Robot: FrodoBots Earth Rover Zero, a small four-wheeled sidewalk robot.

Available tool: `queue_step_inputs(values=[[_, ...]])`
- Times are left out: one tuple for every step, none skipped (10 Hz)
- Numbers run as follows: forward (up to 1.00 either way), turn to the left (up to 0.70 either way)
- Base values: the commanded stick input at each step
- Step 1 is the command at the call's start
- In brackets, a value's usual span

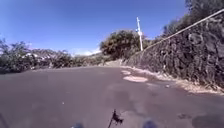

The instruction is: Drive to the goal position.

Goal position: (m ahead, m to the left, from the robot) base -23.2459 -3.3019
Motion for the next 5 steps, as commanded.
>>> queue_step_inputs(values=[[0.0,-0.7],[0.0,-0.7],[0.0,-0.7],[0.0,-0.7],[0.0,-0.7]])
